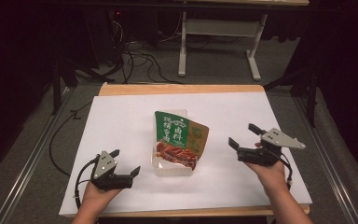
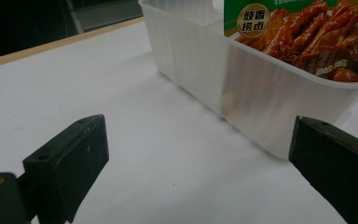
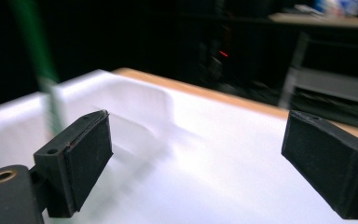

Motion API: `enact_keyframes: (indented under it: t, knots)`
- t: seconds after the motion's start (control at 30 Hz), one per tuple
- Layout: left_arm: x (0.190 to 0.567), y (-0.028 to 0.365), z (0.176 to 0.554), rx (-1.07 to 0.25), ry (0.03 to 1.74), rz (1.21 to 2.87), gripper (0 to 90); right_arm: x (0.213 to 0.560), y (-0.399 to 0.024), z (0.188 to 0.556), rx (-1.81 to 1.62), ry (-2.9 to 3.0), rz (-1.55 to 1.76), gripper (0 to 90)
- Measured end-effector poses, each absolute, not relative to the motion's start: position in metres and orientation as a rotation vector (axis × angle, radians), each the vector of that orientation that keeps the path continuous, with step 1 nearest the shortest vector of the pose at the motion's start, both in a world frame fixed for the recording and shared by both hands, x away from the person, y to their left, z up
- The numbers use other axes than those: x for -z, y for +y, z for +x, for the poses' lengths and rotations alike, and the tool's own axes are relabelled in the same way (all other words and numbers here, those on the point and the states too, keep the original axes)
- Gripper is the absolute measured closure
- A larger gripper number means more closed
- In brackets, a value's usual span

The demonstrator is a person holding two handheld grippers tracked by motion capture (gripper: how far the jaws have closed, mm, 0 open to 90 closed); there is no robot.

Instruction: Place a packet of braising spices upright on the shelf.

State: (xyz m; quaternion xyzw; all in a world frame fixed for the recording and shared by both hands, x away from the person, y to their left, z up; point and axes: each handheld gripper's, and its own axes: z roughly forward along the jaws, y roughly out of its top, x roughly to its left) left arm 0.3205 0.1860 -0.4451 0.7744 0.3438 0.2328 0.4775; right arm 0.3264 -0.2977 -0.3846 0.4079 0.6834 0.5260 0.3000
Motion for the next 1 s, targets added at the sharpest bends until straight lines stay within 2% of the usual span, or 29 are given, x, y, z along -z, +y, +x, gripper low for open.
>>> enact_keyframes:
  t: [0.2, 0.3, 0.57, 1.0]
  knots:
    - [0.449, 0.184, 0.324, -0.546, 0.846, 1.911, 5.2, 0.426, -0.362, 0.305, -1.332, 1.712, 1.238, 12.2]
    - [0.451, 0.182, 0.326, -0.534, 0.854, 1.916, 5.2, 0.434, -0.376, 0.304, -1.332, 1.705, 1.302, 12.6]
    - [0.454, 0.180, 0.326, -0.528, 0.865, 1.932, 5.1, 0.437, -0.356, 0.311, -1.317, 1.805, 1.215, 9.4]
    - [0.450, 0.187, 0.325, -0.532, 0.876, 1.889, 2.1, 0.435, -0.352, 0.312, -1.340, 1.810, 1.211, 1.2]
